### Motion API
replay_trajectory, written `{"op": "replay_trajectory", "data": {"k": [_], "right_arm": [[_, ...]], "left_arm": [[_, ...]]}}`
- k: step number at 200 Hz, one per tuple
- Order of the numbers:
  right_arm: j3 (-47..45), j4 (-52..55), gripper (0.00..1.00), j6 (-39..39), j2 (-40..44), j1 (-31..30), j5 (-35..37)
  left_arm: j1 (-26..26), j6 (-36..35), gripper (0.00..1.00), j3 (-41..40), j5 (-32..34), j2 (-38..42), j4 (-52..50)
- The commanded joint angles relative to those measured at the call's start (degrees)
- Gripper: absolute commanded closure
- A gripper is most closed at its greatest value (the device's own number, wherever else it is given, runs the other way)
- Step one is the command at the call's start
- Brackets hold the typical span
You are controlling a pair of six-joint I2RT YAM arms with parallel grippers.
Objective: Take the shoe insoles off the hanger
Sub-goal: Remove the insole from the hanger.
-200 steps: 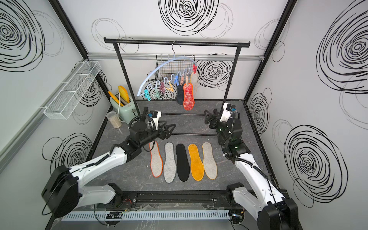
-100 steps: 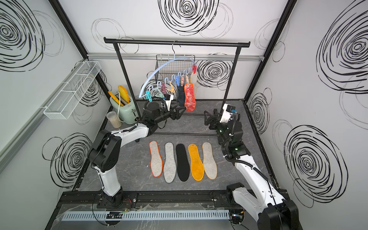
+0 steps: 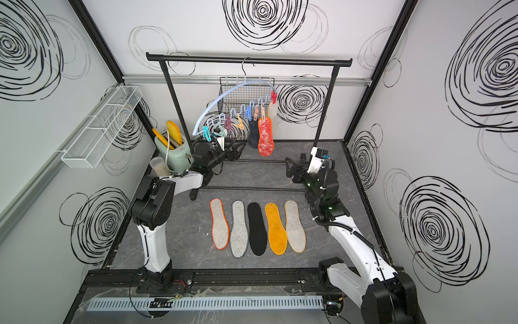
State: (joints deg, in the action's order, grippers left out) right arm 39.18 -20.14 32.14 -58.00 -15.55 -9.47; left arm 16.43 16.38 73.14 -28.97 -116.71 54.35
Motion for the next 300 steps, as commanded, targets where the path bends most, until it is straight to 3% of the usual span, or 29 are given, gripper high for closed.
{"op": "replay_trajectory", "data": {"k": [1, 33, 90, 143, 174, 208, 239, 300], "right_arm": [[-0.59, -2.47, 0.17, 0.92, -0.30, 0.13, -0.90], [-0.76, -2.01, 0.17, 0.20, -0.27, 0.08, -1.16], [-0.77, -0.97, 0.18, -0.15, -0.85, -0.27, -1.94], [-0.73, -1.30, 0.18, -0.08, -1.07, -0.58, -1.69], [-0.68, -1.25, 0.18, 0.11, -1.09, -0.62, -1.73], [-0.16, -0.15, 0.17, -0.48, -0.52, -0.52, -0.19], [-0.42, -0.59, 0.17, -1.10, -0.63, -0.47, 0.24], [0.71, -0.51, 0.18, -1.03, -2.82, -0.51, -0.62]], "left_arm": [[0.52, -5.52, 0.21, 6.73, -3.49, -3.98, 2.30], [-0.14, -8.33, 0.18, 16.81, -8.39, -10.46, -1.00], [-0.82, -13.58, 0.19, 27.44, -15.42, -18.12, -6.00], [-1.05, -10.61, 0.26, 33.82, -23.65, -22.24, -5.89], [-0.31, -9.47, 0.46, 33.56, -26.07, -22.34, -5.48], [-0.40, -6.39, 0.79, 33.34, -27.04, -21.95, -4.29], [-1.19, -5.44, 1.00, 30.05, -25.60, -18.84, -4.24], [-5.42, -15.44, 1.00, 17.81, -23.03, -5.09, -19.95]]}}
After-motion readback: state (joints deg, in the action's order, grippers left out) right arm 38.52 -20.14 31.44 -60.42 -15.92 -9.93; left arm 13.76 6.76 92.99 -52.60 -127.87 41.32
